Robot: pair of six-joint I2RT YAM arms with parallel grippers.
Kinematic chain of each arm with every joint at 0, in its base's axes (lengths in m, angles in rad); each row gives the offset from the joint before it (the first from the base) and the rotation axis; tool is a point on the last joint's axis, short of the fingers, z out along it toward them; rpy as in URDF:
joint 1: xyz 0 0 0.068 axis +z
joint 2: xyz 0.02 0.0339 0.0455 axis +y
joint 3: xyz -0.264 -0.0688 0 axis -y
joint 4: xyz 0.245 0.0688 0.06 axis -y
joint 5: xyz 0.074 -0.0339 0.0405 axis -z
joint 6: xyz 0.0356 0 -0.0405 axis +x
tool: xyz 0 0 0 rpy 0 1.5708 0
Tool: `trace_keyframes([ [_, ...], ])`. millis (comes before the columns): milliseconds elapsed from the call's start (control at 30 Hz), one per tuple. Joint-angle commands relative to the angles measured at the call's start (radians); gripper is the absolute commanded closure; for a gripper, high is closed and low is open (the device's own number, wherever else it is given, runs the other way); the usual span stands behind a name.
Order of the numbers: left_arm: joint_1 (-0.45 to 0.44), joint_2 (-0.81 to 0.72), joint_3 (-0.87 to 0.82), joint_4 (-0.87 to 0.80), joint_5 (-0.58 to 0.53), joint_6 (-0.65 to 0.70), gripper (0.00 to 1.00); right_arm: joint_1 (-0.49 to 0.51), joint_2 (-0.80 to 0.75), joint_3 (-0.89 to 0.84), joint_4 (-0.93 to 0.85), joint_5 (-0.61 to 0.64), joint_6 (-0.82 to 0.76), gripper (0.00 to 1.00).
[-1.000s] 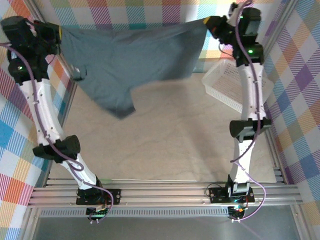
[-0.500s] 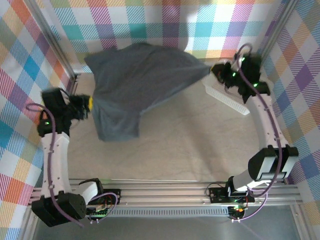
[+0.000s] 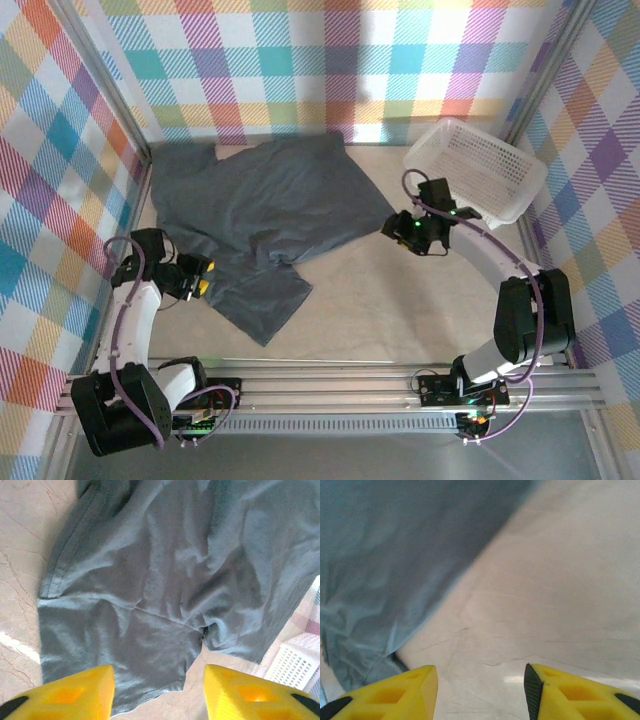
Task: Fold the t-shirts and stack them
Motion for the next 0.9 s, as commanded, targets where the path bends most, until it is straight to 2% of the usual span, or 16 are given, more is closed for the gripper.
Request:
trace_keyframes([
  [0,-0.031,0.101,0.069,0.077,-0.056,-0.018,0.62,0.024,0.113,0.115,0.085,-0.001,-0.063,0.54],
  [167,-0.105,0.303,0.192,0.153,-0.128,-0.082,0.64,0.023,0.384,0.347,0.083,-0.042,-0.096,0.57],
  [300,-0.150,0.500,0.304,0.155,-0.166,-0.083,0.65,0.023,0.620,0.598,-0.070,-0.031,-0.112,0.59],
  [400,-0.163,0.598,0.351,0.150,-0.196,-0.065,0.66,0.023,0.715,0.704,-0.186,0.028,-0.102,0.61],
  [633,-0.217,0.697,0.353,0.169,-0.206,0.002,0.66,0.021,0.683,0.629,-0.294,0.180,-0.112,0.61],
  [733,-0.263,0.702,0.335,0.184,-0.212,0.010,0.66,0.008,0.615,0.520,-0.292,0.215,-0.101,0.61],
  [867,-0.342,0.737,0.354,0.178,-0.212,0.025,0.67,-0.063,0.467,0.272,-0.229,0.225,-0.035,0.61],
])
